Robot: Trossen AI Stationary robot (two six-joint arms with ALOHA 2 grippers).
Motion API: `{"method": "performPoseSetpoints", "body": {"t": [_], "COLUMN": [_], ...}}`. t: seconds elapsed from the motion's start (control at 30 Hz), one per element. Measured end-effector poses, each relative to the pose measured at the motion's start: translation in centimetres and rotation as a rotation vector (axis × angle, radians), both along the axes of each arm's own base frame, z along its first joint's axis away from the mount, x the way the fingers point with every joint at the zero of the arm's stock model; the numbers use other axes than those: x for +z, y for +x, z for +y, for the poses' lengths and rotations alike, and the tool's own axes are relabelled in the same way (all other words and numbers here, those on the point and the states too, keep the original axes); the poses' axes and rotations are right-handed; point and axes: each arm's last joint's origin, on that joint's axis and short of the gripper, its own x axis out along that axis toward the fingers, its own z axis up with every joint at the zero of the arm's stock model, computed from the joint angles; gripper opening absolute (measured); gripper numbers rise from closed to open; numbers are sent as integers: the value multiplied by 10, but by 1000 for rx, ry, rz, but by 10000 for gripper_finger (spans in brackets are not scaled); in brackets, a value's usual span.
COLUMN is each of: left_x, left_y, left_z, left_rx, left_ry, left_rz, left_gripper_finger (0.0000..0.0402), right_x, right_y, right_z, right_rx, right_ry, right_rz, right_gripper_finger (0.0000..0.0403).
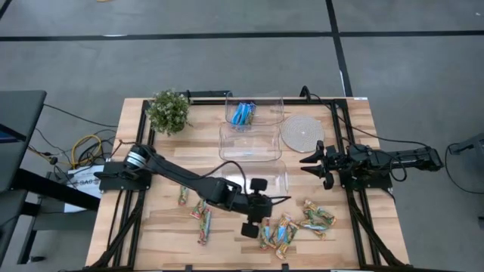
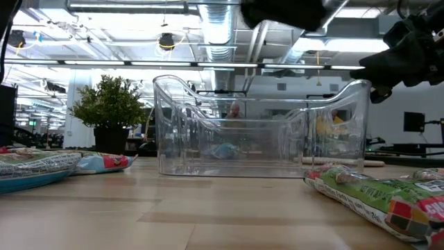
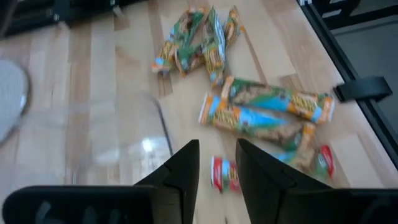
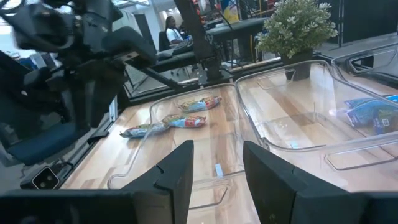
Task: Pick and place Granola Bars by type
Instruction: Put the red granola bar into the middle transparent bin
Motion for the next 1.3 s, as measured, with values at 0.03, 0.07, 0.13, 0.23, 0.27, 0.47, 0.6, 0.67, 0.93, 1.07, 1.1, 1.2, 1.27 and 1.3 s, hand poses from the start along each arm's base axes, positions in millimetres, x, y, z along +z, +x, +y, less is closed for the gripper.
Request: {"method": "performPoseSetpoints", "body": {"t": [0.03,0.07,0.13,0.23,0.27,0.47,0.6,0.67,0.93,1.07,1.1,1.2,1.27,1.3], "left_x": [0,1,3,3,2,-5,-9,-10,-16,-15,-14,-12,-11,-11], "left_y": [-6,-13,-26,-49,-56,-100,-126,-138,-189,-213,-219,-236,-245,-248], "left_z": [2,4,9,16,19,32,40,45,59,65,67,72,74,76], "left_rx": [7,17,36,71,88,213,293,336,545,648,674,749,799,823], "left_ry": [-6,-15,-38,-80,-92,-161,-204,-231,-350,-394,-404,-441,-456,-458], "left_rz": [9,14,13,-4,-3,9,13,14,82,108,116,134,147,153], "left_gripper_finger": [98,98,98,98,98,98,98,98,98,98,98,98,98,98], "right_x": [0,0,0,0,0,0,0,0,0,0,0,0,0,0], "right_y": [0,0,0,0,0,0,0,0,0,0,0,0,0,0], "right_z": [0,0,0,0,0,0,0,0,0,0,0,0,0,0], "right_rx": [0,0,0,0,0,0,0,0,0,0,0,0,0,0], "right_ry": [0,0,0,0,0,0,0,0,0,0,0,0,0,0], "right_rz": [0,0,0,0,0,0,0,0,0,0,0,0,0,0], "right_gripper_finger": [133,133,133,134,134,133,134,133,134,133,133,133,134,134]}}
